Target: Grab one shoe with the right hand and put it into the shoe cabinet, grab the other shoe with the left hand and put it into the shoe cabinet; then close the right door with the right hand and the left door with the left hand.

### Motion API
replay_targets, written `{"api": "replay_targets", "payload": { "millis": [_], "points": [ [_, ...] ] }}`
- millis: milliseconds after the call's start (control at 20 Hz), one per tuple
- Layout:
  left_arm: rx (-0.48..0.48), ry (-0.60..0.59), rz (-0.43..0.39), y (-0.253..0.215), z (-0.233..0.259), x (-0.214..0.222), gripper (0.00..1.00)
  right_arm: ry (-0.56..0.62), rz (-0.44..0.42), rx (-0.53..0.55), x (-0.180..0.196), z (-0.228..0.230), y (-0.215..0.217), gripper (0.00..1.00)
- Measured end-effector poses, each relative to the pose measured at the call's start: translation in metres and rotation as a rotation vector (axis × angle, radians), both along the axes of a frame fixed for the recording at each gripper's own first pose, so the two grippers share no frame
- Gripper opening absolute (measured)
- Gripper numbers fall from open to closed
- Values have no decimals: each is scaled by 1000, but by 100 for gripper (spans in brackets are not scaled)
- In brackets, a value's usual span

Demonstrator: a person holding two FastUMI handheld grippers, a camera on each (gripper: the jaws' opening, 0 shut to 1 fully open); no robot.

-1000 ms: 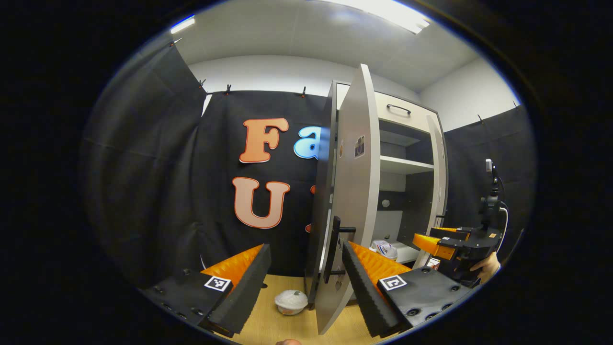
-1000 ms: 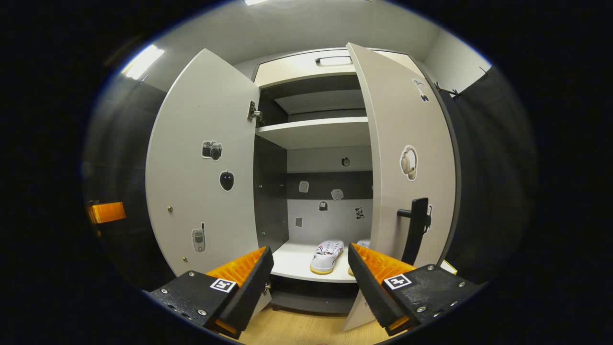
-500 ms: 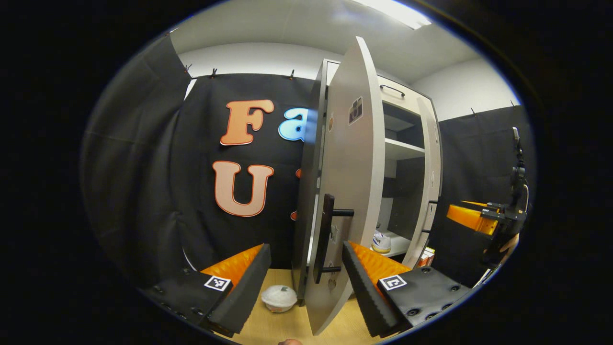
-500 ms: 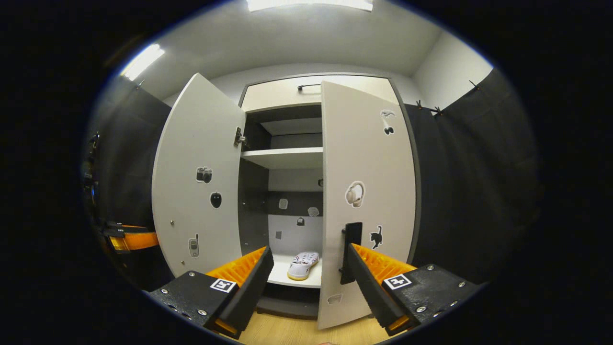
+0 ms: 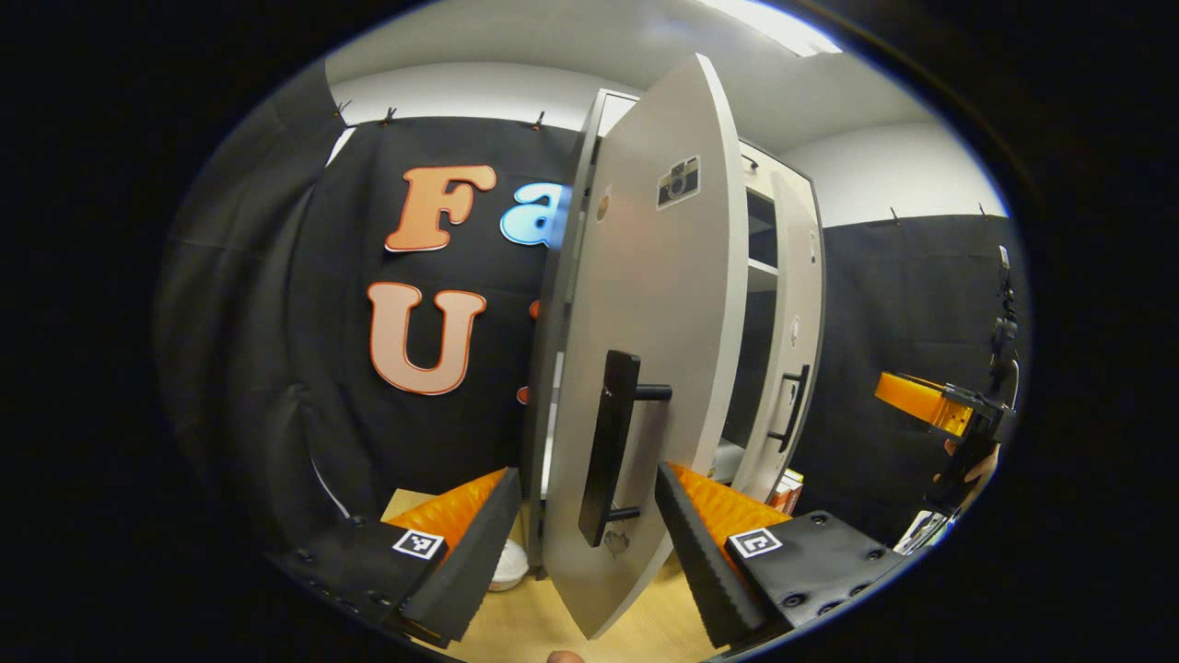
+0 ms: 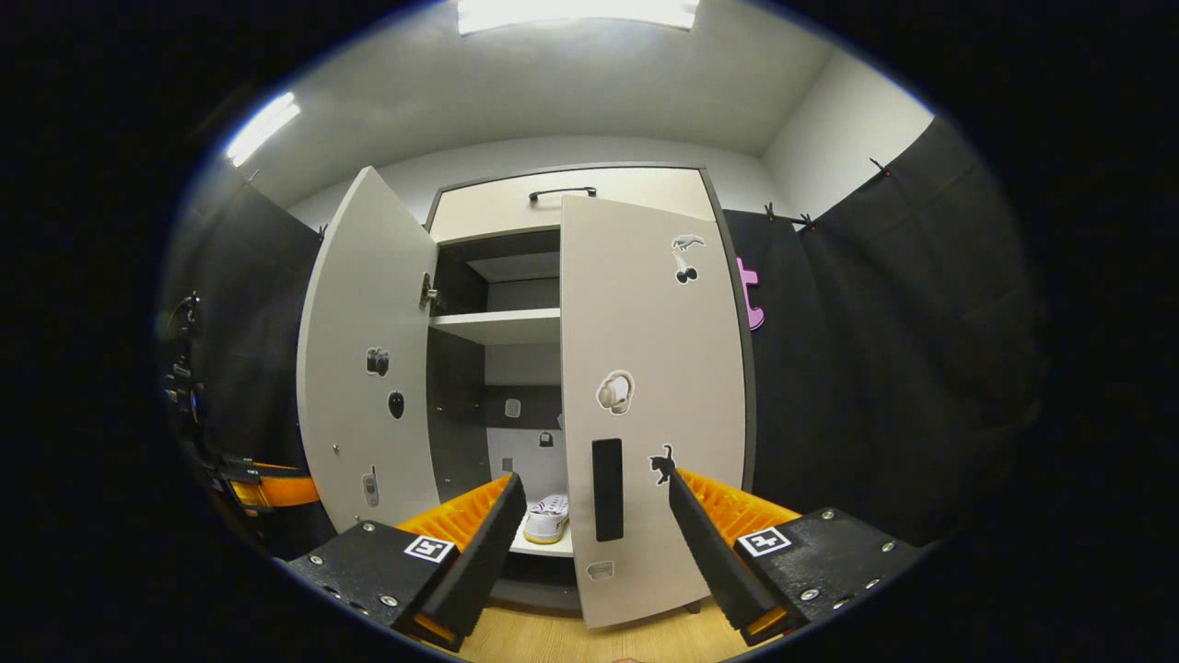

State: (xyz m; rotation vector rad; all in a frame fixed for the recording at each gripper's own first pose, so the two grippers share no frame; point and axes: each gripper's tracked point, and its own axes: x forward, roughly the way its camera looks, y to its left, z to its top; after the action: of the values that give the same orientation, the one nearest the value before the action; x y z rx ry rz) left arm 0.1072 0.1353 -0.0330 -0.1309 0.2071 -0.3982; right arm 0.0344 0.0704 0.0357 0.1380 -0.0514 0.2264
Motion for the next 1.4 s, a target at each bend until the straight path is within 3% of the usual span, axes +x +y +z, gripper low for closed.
{"api": "replay_targets", "payload": {
  "millis": [150, 600, 1100, 1400],
  "points": [
    [21, -11, -32, -32, 0, 6, 94, 10, -13, 0, -4, -4, -14, 96],
    [-57, 25, -66, -107, -10, 40, 97, 14, -113, 2, -17, -7, -89, 96],
    [-6, 42, -45, -192, -27, 77, 97, 61, -158, -23, -11, -24, -139, 96],
    [4, 55, 18, -196, -30, 91, 96, 70, -144, -40, -7, -29, -150, 96]
  ]
}}
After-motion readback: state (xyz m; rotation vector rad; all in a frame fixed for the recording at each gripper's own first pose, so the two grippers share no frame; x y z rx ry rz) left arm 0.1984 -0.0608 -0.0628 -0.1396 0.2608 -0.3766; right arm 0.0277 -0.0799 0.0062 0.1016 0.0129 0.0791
